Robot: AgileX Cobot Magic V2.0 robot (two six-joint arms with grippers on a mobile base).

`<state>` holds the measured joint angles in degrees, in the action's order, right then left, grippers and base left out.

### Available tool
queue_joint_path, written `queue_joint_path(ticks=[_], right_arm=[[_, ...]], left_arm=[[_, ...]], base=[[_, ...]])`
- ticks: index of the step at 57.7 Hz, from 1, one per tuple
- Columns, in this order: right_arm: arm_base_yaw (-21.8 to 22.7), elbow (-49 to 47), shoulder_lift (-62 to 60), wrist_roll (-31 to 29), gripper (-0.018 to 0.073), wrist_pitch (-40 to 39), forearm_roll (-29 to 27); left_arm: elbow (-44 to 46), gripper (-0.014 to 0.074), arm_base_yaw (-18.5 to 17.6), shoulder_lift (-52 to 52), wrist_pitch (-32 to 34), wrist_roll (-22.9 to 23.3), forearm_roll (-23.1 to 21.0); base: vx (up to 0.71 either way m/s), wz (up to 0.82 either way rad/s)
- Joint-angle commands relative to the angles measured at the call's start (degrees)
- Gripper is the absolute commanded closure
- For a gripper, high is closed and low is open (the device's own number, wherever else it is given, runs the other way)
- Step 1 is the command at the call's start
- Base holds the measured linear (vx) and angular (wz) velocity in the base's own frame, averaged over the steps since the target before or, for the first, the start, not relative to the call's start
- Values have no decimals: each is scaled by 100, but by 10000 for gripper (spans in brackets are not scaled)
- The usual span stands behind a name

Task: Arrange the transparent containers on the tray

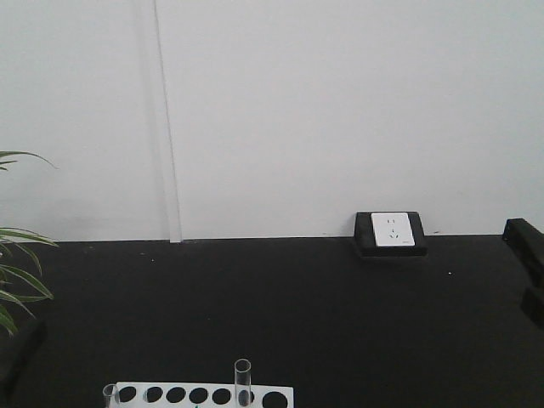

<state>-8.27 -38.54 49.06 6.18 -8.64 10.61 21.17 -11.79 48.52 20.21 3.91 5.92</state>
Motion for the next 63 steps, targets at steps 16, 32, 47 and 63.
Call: queue_joint_path(ticks=[16, 32, 47, 63], right_arm=[[25, -181, 11, -40, 12, -341, 67], [25, -181, 254, -40, 12, -334, 62], [25, -181, 293, -40, 12, -340, 62], [25, -181, 293, -40, 13, -346, 62]], left_arm=[[-831, 95, -156, 821, 2207, 509, 1196], [-819, 95, -156, 2306, 4051, 529, 1136], [-795, 95, -156, 3326, 5168, 336, 727], [-112, 95, -156, 4059, 5091, 336, 710]], base=[[0, 0], [0, 0], [0, 0], [0, 0]])
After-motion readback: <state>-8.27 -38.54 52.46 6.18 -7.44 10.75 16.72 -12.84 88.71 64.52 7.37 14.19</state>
